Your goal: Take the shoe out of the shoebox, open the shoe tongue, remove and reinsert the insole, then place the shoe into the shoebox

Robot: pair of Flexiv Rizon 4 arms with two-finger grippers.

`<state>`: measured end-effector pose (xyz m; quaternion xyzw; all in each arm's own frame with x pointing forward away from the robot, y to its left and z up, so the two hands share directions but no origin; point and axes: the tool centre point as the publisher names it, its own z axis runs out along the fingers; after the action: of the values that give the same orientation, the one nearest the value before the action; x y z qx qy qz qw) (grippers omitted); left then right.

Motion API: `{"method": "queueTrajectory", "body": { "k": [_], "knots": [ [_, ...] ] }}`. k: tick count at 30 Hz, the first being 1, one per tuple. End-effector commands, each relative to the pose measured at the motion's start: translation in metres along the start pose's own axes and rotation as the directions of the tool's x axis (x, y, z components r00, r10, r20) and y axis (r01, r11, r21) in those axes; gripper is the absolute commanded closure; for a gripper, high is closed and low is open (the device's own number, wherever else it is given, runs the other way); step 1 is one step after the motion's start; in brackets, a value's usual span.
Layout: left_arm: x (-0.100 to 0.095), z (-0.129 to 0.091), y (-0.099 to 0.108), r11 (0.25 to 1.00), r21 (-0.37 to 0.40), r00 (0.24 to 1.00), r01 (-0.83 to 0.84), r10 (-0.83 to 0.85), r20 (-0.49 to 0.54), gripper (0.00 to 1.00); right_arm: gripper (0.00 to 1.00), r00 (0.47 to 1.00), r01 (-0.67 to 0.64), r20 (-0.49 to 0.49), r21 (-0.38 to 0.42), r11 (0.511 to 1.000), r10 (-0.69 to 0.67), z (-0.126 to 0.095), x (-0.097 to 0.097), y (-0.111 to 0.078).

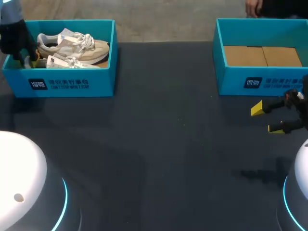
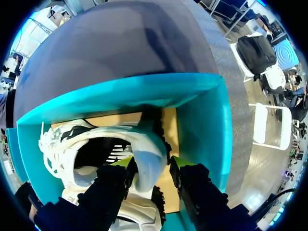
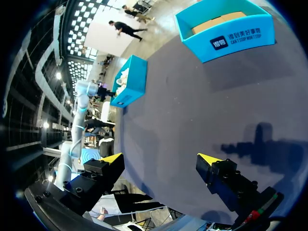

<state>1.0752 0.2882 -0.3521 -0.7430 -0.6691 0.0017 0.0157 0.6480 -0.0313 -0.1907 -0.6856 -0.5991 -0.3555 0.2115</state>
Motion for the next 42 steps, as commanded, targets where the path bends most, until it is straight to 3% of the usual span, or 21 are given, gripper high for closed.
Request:
{"method": "queueTrajectory", "body": {
  "k": [1, 19, 22, 23, 24, 28, 42],
  "knots": [
    [0.0, 0.008, 0.002, 1.0, -0.001, 1.0, 0.001, -0.001, 0.001, 0.52, 0.0, 1.0, -0.002, 0.003, -0.175, 0.985, 0.002, -0.005, 0.001, -0.011],
    [0.003, 0.031, 0.001, 1.0, -0.006, 1.0, 0.023, -0.023, -0.017, 0.54, 0.0, 1.0, -0.002, 0.003, -0.175, 0.985, 0.002, -0.005, 0.001, -0.011],
    [0.003, 0.033, 0.0, 1.0, -0.005, 1.0, 0.021, -0.021, -0.022, 0.62, 0.0, 1.0, -0.002, 0.003, -0.175, 0.985, 0.002, -0.005, 0.001, -0.011],
    [0.003, 0.034, 0.0, 1.0, -0.004, 0.999, 0.021, -0.021, -0.025, 0.69, 0.0, 1.0, -0.002, 0.003, -0.175, 0.985, 0.002, -0.005, 0.001, -0.011],
    [0.003, 0.034, 0.0, 1.0, -0.003, 0.999, 0.02, -0.02, -0.028, 0.84, 0.0, 1.0, -0.002, 0.003, -0.175, 0.985, 0.002, -0.005, 0.001, -0.011],
    [0.004, 0.033, 0.0, 1.0, -0.002, 0.999, 0.016, -0.016, -0.032, 1.0, 0.0, 1.0, -0.002, 0.003, -0.175, 0.985, 0.002, -0.005, 0.001, -0.011],
    [0.003, 0.013, 0.002, 0.996, -0.03, 0.995, -0.089, 0.087, -0.056, 1.0, 0.0, 1.0, -0.002, 0.003, -0.175, 0.985, 0.002, -0.005, 0.001, -0.011]
  ]
}}
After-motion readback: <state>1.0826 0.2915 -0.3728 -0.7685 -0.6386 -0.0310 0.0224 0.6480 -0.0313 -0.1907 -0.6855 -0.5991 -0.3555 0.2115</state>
